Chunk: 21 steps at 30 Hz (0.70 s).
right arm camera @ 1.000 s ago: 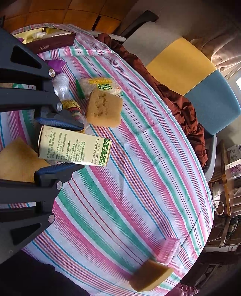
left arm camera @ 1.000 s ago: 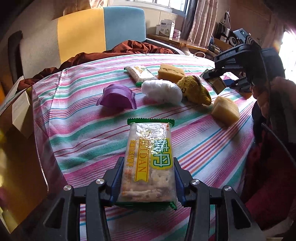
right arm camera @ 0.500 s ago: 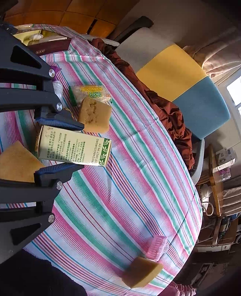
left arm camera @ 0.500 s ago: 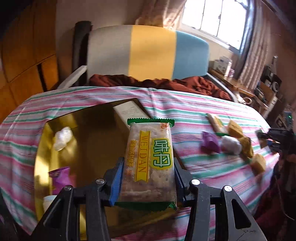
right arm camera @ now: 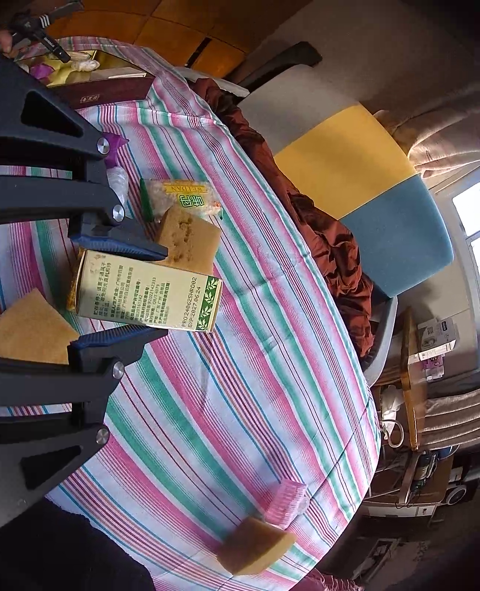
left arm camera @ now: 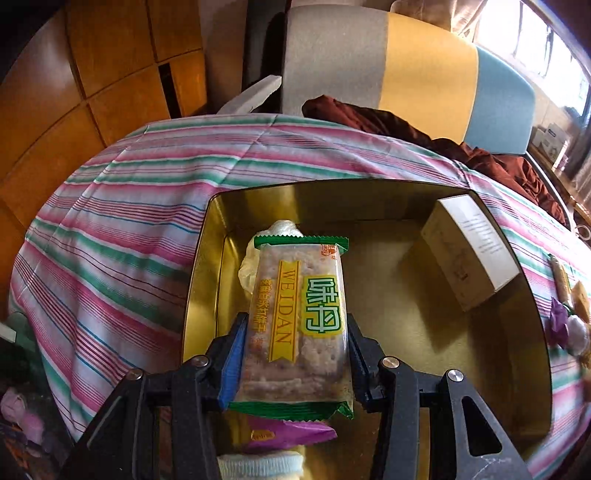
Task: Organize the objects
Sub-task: 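Carry the WEIDAN packet over the gold tray with the left gripper, then open the left gripper over the tray while the right carries the green-white box into it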
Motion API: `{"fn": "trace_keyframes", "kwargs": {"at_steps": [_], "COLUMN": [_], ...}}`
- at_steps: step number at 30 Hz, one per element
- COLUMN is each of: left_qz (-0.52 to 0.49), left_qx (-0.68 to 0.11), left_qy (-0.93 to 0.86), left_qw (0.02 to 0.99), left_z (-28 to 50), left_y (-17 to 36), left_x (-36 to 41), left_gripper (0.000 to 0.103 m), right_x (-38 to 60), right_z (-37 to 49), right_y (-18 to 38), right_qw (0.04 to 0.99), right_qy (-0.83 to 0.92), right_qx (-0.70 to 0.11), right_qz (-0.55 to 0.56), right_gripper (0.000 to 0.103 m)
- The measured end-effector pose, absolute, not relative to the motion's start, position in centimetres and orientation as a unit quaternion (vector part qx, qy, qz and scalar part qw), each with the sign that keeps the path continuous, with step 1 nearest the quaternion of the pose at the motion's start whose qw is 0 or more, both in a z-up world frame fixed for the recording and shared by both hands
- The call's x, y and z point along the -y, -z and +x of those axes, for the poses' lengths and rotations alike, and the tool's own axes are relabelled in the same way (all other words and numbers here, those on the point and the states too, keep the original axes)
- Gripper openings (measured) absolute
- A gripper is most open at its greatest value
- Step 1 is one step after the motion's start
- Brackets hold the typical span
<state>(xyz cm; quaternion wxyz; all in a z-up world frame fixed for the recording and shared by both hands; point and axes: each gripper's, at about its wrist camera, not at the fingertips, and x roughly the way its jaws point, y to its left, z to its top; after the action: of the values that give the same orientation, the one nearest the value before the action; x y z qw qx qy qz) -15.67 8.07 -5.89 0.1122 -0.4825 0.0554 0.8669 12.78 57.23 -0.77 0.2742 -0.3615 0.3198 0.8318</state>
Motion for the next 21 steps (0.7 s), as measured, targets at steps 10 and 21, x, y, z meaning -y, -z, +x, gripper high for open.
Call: {"fn": "trace_keyframes", "kwargs": {"at_steps": [10, 21], "left_qz": [-0.507, -0.455], "left_qx": [-0.054, -0.04], "left_qy": [-0.856, -0.884], "left_qw": [0.088, 0.099], "left_z": [-18.2, -14.2], "left_y": [7.9, 4.9], "left_x": [-8.1, -6.3], "left_gripper": [0.049, 0.053], "right_x": [-56.6, -54.6], "right_z": [12.1, 10.7], "right_y": [0.9, 0.3], "right_qw": [0.264, 0.249], "right_qy": [-0.836, -0.851], "right_qx": [-0.304, -0.249], "right_qz": [-0.374, -0.389], "right_gripper": [0.034, 0.034]}}
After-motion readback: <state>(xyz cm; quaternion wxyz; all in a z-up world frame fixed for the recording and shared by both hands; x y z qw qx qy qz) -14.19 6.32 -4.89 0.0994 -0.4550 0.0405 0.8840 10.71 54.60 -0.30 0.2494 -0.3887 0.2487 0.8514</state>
